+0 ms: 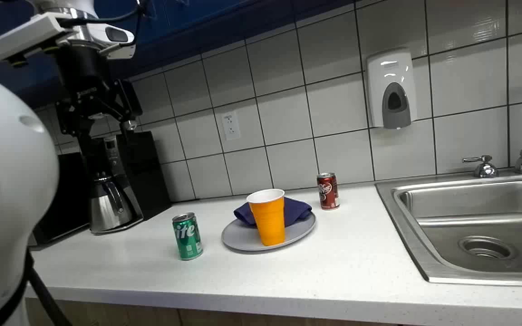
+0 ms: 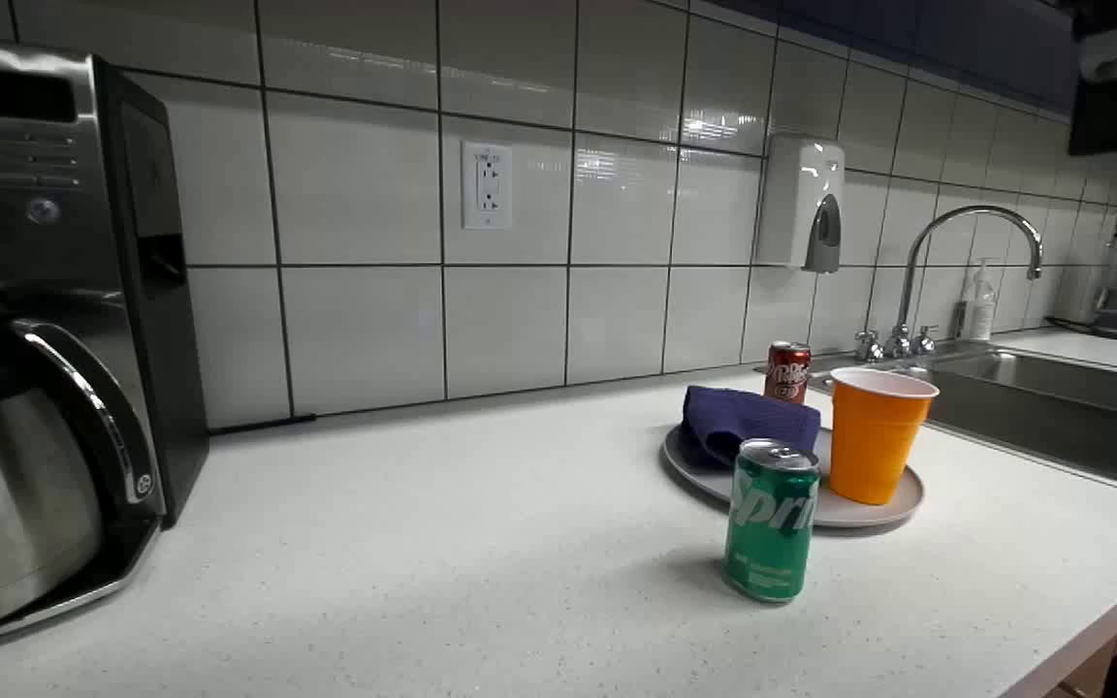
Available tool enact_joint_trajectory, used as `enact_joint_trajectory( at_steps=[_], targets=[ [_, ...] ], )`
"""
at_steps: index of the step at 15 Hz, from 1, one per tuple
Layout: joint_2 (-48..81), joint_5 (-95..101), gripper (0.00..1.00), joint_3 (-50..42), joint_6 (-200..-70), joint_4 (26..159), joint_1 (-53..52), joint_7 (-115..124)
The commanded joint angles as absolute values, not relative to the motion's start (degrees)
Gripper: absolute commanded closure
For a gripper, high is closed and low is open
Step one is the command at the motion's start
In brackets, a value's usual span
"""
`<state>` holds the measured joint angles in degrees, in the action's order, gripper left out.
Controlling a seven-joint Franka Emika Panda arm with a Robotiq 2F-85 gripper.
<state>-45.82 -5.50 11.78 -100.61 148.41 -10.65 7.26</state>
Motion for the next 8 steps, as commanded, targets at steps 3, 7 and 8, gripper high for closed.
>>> enact_joint_trajectory(
  at_steps=[3, 7, 8],
  targets=[
    [-45.7, -5.6, 0.00, 11.9, -100.5, 148.3, -10.5, 7.2],
    [-45.7, -5.6, 0.00, 11.9, -100.5, 148.3, -10.5, 7.2],
    [-45.5, -5.0, 0.00, 12.1, -100.8, 148.4, -10.3, 7.3]
  ],
)
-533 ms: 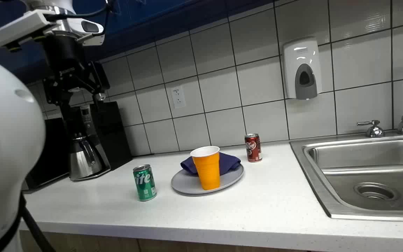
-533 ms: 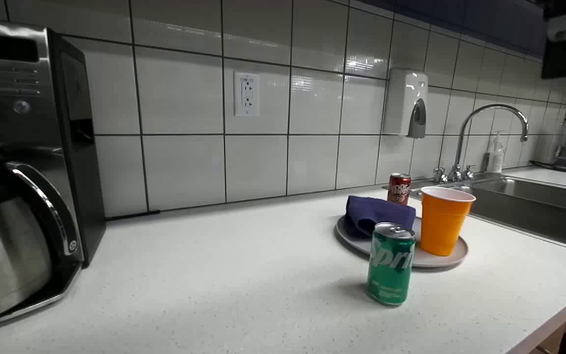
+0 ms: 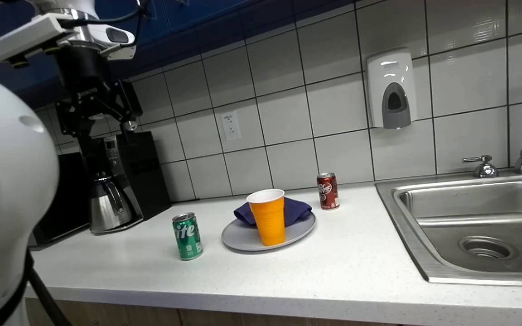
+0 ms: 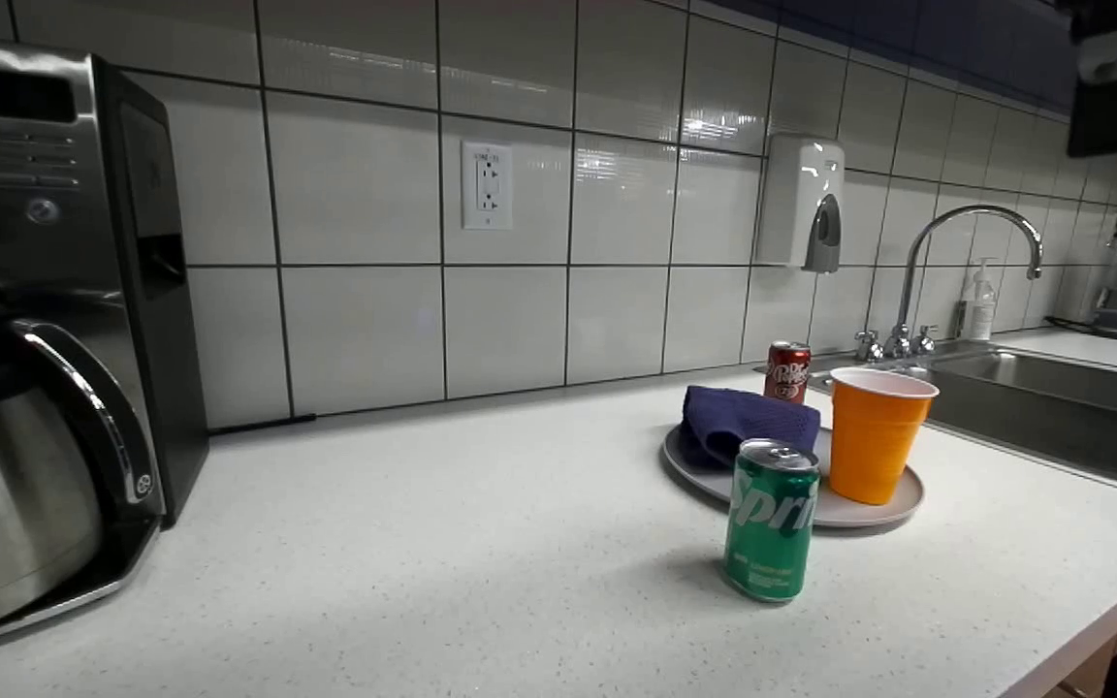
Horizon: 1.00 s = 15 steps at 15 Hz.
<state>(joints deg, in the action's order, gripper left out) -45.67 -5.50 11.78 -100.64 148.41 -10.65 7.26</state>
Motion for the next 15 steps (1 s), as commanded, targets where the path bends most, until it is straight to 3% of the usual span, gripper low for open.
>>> enact_joint_trajectory(
  at_steps=[1, 15],
  targets=[
    [-45.5, -4.5, 0.00, 12.3, -101.2, 148.5, -10.1, 7.4],
    [-45.0, 1.4, 0.00, 8.2, -112.3, 152.4, -6.4, 6.0]
  ],
)
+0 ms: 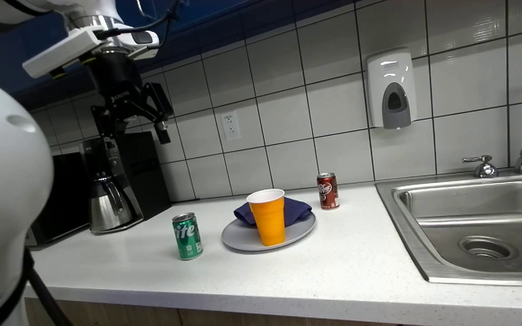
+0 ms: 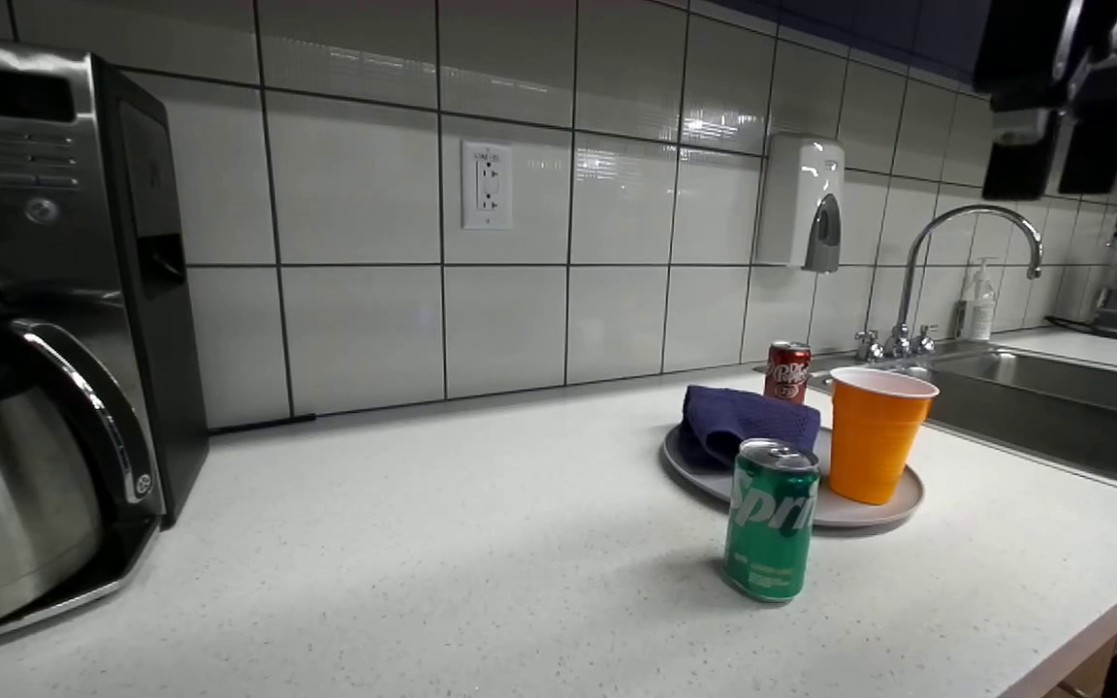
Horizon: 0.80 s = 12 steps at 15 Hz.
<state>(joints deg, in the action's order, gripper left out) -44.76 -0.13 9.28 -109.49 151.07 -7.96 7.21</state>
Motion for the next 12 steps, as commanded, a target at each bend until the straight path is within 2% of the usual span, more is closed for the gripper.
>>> enact_joint_trajectory(
  at_steps=[1, 12],
  targets=[
    [-44.9, 1.9, 0.00, 7.7, -113.0, 152.6, -6.0, 5.7],
    [-38.2, 3.9, 0.00, 0.1, -121.5, 152.3, -2.0, -1.4]
  ],
)
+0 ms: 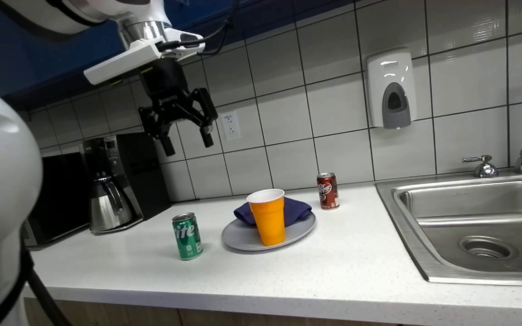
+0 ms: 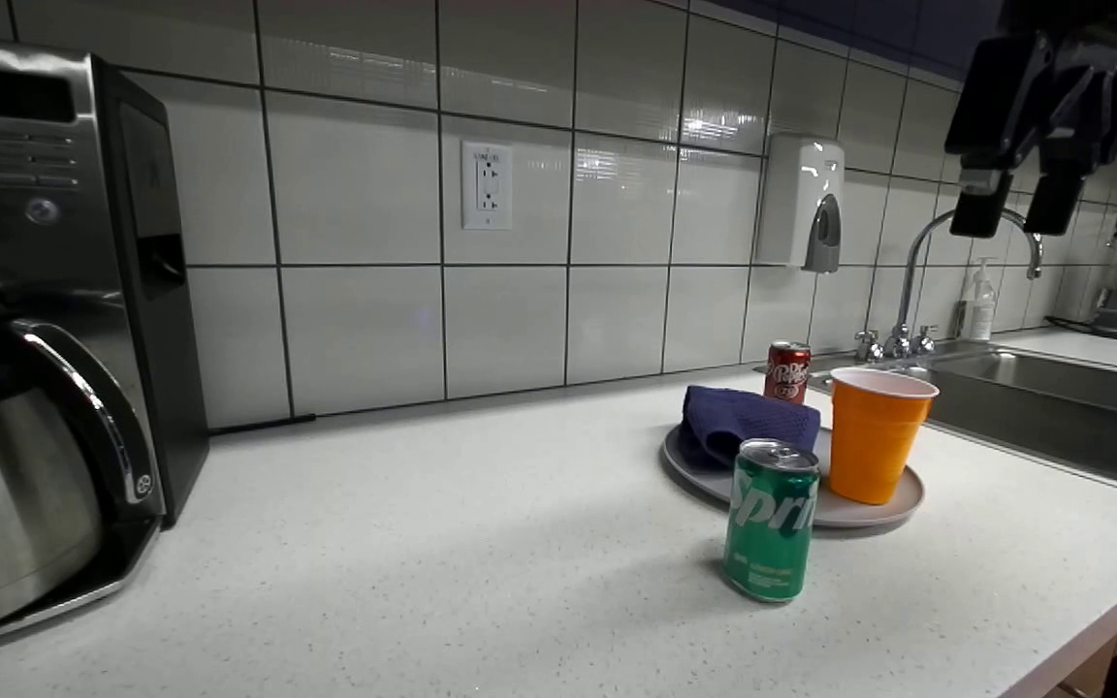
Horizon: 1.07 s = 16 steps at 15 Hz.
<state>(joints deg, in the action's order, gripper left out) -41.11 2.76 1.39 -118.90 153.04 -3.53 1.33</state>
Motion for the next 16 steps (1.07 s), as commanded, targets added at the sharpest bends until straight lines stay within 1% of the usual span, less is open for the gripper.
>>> enact_joint_trajectory(
  at_steps=[1, 10, 16],
  targets=[
    [-37.1, 3.8, 0.00, -0.5, -122.4, 152.0, -1.7, -1.9],
    [-25.5, 3.2, 0.00, -3.6, -129.1, 148.1, 0.7, -4.2],
    [-17.3, 2.4, 0.00, -4.4, -130.7, 143.5, 0.9, -4.5]
  ],
)
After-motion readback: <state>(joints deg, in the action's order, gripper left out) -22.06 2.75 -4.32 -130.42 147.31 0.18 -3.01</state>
